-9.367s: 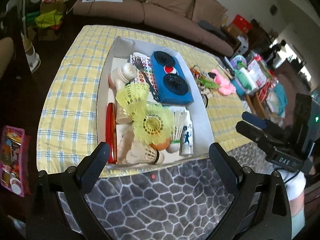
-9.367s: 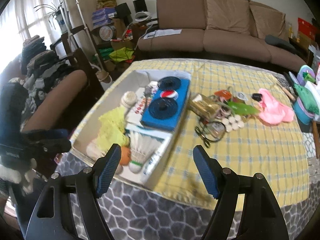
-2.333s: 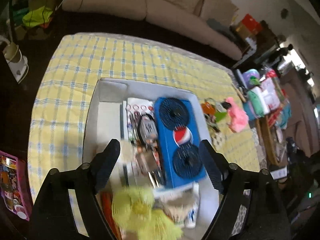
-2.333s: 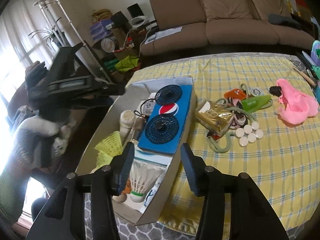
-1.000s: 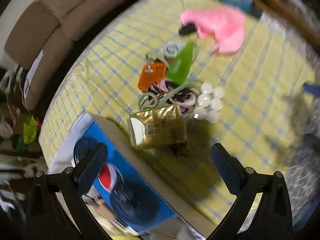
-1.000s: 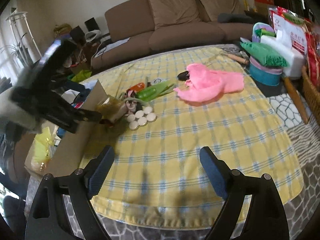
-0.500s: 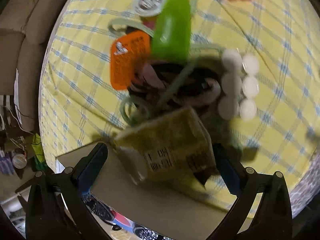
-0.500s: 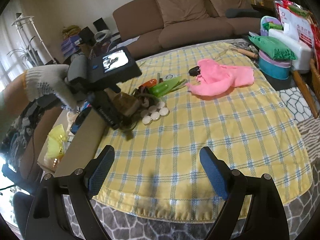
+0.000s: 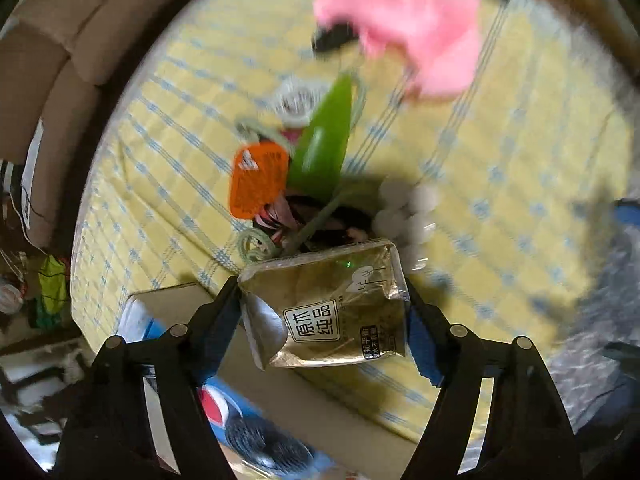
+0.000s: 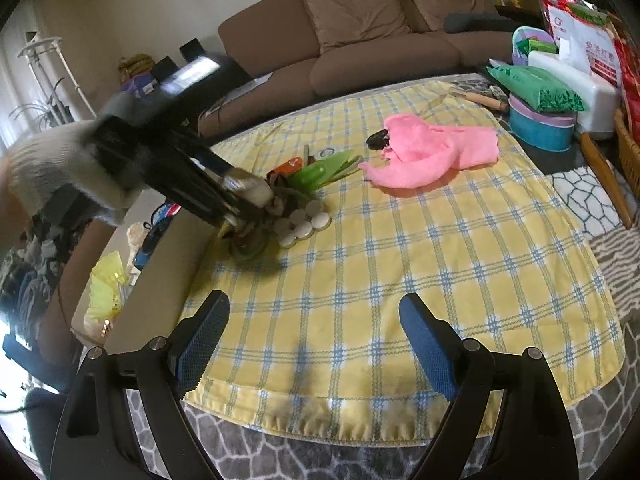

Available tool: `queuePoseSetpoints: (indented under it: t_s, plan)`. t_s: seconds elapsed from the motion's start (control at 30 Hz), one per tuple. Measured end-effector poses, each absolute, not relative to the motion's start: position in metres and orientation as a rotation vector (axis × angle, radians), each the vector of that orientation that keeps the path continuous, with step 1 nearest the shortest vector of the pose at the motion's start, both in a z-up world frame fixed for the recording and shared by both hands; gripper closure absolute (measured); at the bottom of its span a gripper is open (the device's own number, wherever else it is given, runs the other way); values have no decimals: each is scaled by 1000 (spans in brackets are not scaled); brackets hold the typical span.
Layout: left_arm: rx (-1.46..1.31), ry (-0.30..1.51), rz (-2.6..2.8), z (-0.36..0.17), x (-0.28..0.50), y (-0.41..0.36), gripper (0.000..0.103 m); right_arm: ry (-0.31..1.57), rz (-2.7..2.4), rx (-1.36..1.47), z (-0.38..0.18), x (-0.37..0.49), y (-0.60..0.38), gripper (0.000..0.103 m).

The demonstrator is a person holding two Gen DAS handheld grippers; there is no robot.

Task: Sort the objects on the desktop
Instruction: 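Grasp the gold snack pouch on the table with the left gripper, then carry the gold pouch toward the box with the left gripper while the right grasps the white caps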

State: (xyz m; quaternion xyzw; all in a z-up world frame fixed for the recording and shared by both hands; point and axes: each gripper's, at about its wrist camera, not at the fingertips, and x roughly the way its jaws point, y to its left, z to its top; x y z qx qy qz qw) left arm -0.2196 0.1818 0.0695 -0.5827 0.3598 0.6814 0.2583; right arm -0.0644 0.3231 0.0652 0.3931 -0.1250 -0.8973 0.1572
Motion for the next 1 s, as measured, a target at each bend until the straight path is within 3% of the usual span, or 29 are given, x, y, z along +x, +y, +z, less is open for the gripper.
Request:
queuePoseSetpoints:
  t_s: [0.2, 0.37, 0.67, 0.77, 0.83, 0.87, 1.0]
  plan:
    - [-1465, 563, 1946, 151, -183, 122, 30, -266, -2571, 1042, 67, -71, 308, 14]
    - [-1468, 228, 1986, 165, -147, 26, 30, -45, -2530, 1035, 61, -108, 273, 14]
    - [-1492, -68, 2135, 143, -104, -96, 30, 251, -2451, 1251, 16, -194, 241, 16]
    - [-1472, -141, 2168, 138, -96, -112, 30, 280, -2415, 1281, 6, -204, 238, 21]
    - [-1450, -178, 2171, 140, -90, -120, 30, 317, -2416, 1280, 4, -205, 237, 31]
    - [-1437, -196, 2171, 140, -88, -125, 30, 313, -2412, 1267, 5, -204, 237, 41]
    - [-1398, -271, 2181, 141, -82, -139, 29, 303, -2434, 1282, 14, -195, 245, 41]
